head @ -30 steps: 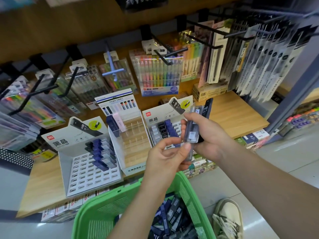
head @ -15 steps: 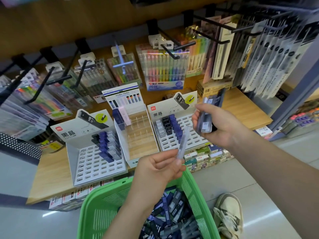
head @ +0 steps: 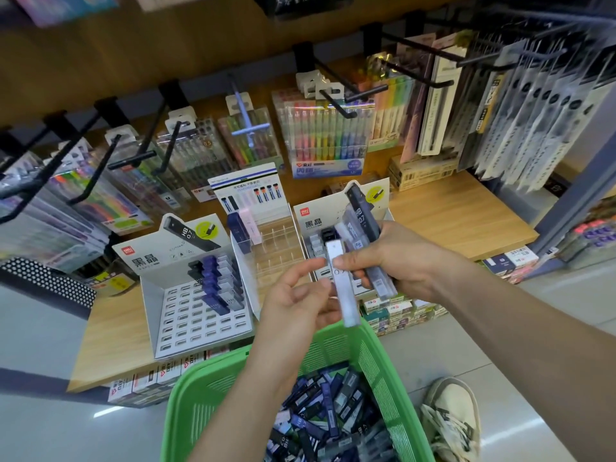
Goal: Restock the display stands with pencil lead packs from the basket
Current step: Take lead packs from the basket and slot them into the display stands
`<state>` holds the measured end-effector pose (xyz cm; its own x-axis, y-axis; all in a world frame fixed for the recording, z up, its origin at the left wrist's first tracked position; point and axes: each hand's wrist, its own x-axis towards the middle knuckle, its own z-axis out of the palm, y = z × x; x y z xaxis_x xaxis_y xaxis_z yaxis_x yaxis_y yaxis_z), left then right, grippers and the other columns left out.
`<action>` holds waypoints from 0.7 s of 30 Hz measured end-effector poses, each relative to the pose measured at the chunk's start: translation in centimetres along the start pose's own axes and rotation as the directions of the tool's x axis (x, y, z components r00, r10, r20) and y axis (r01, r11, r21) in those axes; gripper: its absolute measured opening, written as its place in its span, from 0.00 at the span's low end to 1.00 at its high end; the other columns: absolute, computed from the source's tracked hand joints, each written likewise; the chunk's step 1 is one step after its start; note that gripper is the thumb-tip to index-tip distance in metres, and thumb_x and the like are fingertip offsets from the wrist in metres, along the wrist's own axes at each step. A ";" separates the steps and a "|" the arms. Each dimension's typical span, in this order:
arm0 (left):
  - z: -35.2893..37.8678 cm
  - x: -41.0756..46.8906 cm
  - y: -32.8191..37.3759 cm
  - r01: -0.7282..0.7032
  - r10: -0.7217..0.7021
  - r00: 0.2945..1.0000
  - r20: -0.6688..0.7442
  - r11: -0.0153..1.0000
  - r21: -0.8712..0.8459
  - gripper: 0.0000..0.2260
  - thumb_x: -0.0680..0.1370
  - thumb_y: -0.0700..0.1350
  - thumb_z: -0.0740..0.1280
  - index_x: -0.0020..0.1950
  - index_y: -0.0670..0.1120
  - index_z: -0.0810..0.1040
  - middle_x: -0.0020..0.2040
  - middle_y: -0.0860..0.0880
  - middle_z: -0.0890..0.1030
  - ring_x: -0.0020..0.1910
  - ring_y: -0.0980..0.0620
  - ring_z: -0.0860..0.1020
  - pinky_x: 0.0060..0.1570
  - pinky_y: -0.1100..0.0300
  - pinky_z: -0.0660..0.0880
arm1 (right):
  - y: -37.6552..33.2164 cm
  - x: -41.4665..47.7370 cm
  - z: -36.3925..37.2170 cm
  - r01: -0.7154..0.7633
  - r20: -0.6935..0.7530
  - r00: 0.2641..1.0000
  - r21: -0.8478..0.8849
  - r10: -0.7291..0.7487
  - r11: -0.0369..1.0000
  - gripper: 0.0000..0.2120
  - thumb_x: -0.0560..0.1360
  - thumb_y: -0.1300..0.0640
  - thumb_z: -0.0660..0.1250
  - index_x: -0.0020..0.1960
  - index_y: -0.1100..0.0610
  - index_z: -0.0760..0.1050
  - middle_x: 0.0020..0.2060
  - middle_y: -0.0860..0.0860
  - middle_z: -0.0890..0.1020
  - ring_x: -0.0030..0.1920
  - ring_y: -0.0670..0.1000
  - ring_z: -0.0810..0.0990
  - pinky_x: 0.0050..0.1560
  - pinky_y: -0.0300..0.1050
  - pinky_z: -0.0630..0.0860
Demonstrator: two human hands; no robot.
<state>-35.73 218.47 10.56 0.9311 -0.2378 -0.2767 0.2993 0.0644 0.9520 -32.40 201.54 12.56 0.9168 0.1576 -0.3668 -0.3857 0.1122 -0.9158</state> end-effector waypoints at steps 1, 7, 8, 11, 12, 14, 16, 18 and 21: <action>-0.1 0.3 0.2 -0.016 0.016 1.000 -0.018 1.000 0.002 0.10 0.80 0.43 0.64 0.59 0.51 0.78 0.43 0.46 0.84 0.40 0.49 0.82 0.41 0.58 0.79 | 0.1 -0.1 0.1 0.013 0.035 0.999 -0.039 -0.012 0.999 0.11 0.68 0.70 0.75 0.41 0.59 0.76 0.27 0.50 0.79 0.25 0.46 0.74 0.25 0.39 0.72; -0.8 1.4 0.7 0.047 -0.052 0.997 0.057 0.995 0.093 0.12 0.70 0.54 0.70 0.46 0.47 0.81 0.37 0.45 0.80 0.32 0.52 0.77 0.32 0.61 0.77 | 0.2 -0.3 0.2 0.024 0.212 0.977 -0.165 0.012 0.986 0.12 0.67 0.70 0.76 0.42 0.58 0.77 0.29 0.49 0.80 0.28 0.46 0.77 0.27 0.39 0.72; -1.1 1.5 0.8 0.060 -0.069 0.994 0.090 0.993 0.103 0.12 0.69 0.53 0.71 0.45 0.46 0.82 0.37 0.44 0.80 0.32 0.52 0.77 0.32 0.62 0.77 | 0.2 -0.4 0.2 0.002 0.227 0.973 -0.177 0.039 0.984 0.12 0.67 0.69 0.76 0.43 0.58 0.76 0.29 0.49 0.79 0.28 0.46 0.76 0.27 0.39 0.72; -2.6 1.6 1.4 0.082 -0.094 0.990 0.109 0.991 0.109 0.07 0.69 0.48 0.72 0.43 0.46 0.83 0.39 0.41 0.83 0.33 0.50 0.81 0.33 0.63 0.79 | 0.5 -0.4 0.6 -0.087 0.218 0.969 -0.157 0.120 0.984 0.11 0.66 0.62 0.78 0.43 0.58 0.76 0.27 0.50 0.78 0.26 0.46 0.74 0.28 0.39 0.73; -3.3 1.6 1.8 0.083 -0.093 0.992 0.087 0.990 0.110 0.08 0.69 0.46 0.72 0.44 0.44 0.83 0.40 0.40 0.84 0.34 0.49 0.82 0.33 0.63 0.79 | 0.6 -0.3 0.9 -0.132 0.176 0.973 -0.113 0.151 0.985 0.11 0.66 0.59 0.78 0.43 0.58 0.77 0.27 0.50 0.78 0.25 0.46 0.73 0.28 0.39 0.73; -5.2 2.0 3.0 0.056 -0.058 0.998 0.007 0.989 0.138 0.11 0.69 0.43 0.72 0.50 0.40 0.81 0.40 0.39 0.84 0.32 0.50 0.82 0.32 0.64 0.79 | 0.8 0.2 1.6 -0.204 0.066 0.977 0.026 0.202 0.979 0.08 0.70 0.58 0.76 0.43 0.58 0.78 0.28 0.52 0.79 0.24 0.46 0.74 0.25 0.38 0.73; -7.5 2.6 4.5 0.007 0.009 0.997 -0.081 0.981 0.192 0.08 0.73 0.39 0.70 0.51 0.40 0.80 0.37 0.41 0.84 0.30 0.51 0.81 0.31 0.65 0.78 | 0.7 0.6 2.4 -0.254 0.020 0.967 0.156 0.254 0.955 0.05 0.74 0.58 0.73 0.45 0.59 0.78 0.28 0.53 0.79 0.24 0.47 0.74 0.23 0.37 0.73; -10.4 3.1 5.6 -0.036 0.082 0.988 -0.133 0.948 0.317 0.04 0.76 0.37 0.69 0.49 0.41 0.80 0.35 0.43 0.84 0.30 0.52 0.82 0.33 0.65 0.79 | 0.6 1.0 3.4 -0.288 0.035 0.957 0.231 0.287 0.929 0.05 0.75 0.57 0.71 0.45 0.59 0.78 0.28 0.54 0.79 0.24 0.48 0.76 0.23 0.38 0.74; -14.7 3.5 5.1 -0.028 0.168 0.971 -0.167 0.782 0.623 0.02 0.75 0.39 0.71 0.45 0.44 0.81 0.37 0.46 0.82 0.35 0.48 0.83 0.39 0.57 0.81 | 0.4 1.7 5.0 -0.302 0.036 0.952 0.282 0.304 0.911 0.07 0.76 0.55 0.70 0.42 0.58 0.77 0.26 0.53 0.78 0.23 0.47 0.75 0.23 0.36 0.74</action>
<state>-27.82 232.22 12.55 0.9897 -0.0585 -0.1304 0.0775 -0.5468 0.8337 -31.52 206.77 12.35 0.7517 0.2194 -0.6220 -0.6570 0.3317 -0.6770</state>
